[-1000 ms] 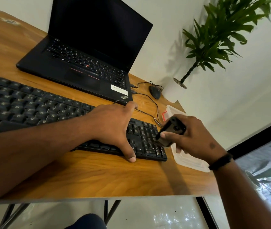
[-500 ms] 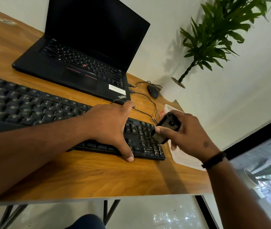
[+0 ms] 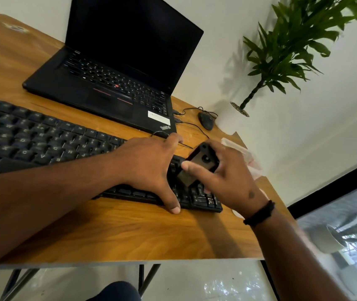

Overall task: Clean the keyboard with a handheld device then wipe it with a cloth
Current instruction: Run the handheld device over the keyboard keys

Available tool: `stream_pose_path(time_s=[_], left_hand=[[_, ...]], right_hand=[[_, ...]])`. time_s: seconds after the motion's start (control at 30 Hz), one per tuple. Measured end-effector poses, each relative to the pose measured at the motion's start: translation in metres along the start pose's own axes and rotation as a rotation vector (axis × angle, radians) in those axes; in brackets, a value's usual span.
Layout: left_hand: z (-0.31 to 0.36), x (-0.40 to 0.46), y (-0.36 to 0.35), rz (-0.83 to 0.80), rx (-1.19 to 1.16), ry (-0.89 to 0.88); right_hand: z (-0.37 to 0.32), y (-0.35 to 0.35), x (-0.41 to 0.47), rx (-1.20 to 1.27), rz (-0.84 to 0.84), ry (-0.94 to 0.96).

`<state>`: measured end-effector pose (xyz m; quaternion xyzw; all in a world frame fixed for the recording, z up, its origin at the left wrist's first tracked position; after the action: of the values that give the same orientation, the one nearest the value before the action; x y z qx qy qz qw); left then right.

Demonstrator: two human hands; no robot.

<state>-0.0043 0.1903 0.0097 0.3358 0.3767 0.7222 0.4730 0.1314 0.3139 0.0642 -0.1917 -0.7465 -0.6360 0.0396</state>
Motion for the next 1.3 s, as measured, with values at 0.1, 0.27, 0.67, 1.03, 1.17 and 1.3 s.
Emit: stream_pose_path(time_s=[0.1, 0.27, 0.67, 1.03, 1.17, 1.3], left_hand=[[0.001, 0.000, 0.001, -0.003, -0.005, 0.006], [-0.001, -0.001, 0.001, 0.005, 0.009, 0.002], [-0.002, 0.000, 0.000, -0.002, 0.000, -0.001], [-0.003, 0.000, -0.001, 0.010, 0.010, -0.011], [-0.002, 0.001, -0.001, 0.002, 0.003, -0.007], [-0.002, 0.000, 0.000, 0.002, -0.002, -0.004]], right_hand=[[0.018, -0.001, 0.011, -0.252, 0.047, -0.105], [0.008, 0.000, 0.008, -0.238, 0.033, 0.016], [-0.008, 0.006, -0.019, 0.035, 0.000, 0.040], [-0.017, 0.008, -0.034, -0.029, 0.113, 0.066], [-0.008, 0.015, -0.030, 0.004, -0.082, -0.024], [-0.009, 0.013, -0.029, 0.023, 0.020, 0.014]])
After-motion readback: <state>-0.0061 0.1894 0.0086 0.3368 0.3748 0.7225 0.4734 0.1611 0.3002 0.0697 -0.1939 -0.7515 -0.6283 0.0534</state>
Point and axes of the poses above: each hand's wrist, its own x-axis towards the middle knuckle, its own y-axis out of the back of the hand, z = x × y, the point moved 1 cm from there along x, towards the middle knuckle, and after that the axes turned 7 degrees about -x, right-handed, at the moved point
